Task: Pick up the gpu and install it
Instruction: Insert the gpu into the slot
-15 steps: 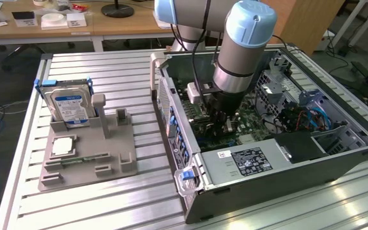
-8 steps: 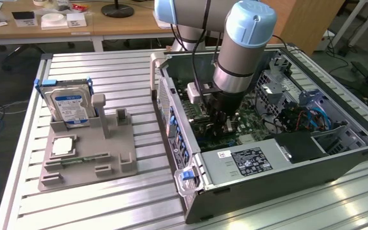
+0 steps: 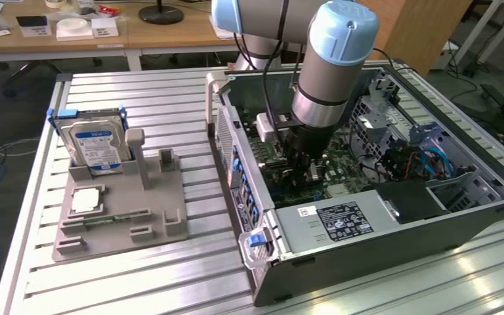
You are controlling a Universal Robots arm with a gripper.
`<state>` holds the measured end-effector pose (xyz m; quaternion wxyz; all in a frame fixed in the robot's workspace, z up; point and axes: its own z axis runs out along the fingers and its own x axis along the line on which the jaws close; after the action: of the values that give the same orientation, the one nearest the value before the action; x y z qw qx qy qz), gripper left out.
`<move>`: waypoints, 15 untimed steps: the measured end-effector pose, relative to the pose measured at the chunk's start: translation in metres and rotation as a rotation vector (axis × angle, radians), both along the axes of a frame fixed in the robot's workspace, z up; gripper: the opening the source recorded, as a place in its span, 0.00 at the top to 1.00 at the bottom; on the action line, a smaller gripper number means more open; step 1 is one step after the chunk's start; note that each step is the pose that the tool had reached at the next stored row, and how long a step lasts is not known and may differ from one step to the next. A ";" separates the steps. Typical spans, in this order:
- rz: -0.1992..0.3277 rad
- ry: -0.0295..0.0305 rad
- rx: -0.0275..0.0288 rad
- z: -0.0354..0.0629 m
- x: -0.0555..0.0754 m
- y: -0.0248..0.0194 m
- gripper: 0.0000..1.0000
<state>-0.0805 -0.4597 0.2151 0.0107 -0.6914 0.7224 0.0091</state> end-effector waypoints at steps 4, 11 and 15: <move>0.001 -0.0001 -0.0021 0.0007 0.000 -0.0002 0.65; 0.001 -0.0010 -0.0023 0.0211 0.000 -0.0002 0.58; 0.001 -0.0017 -0.0024 0.0394 0.000 -0.0002 0.58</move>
<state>-0.0802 -0.4599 0.2546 0.0105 -0.6916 0.7222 0.0077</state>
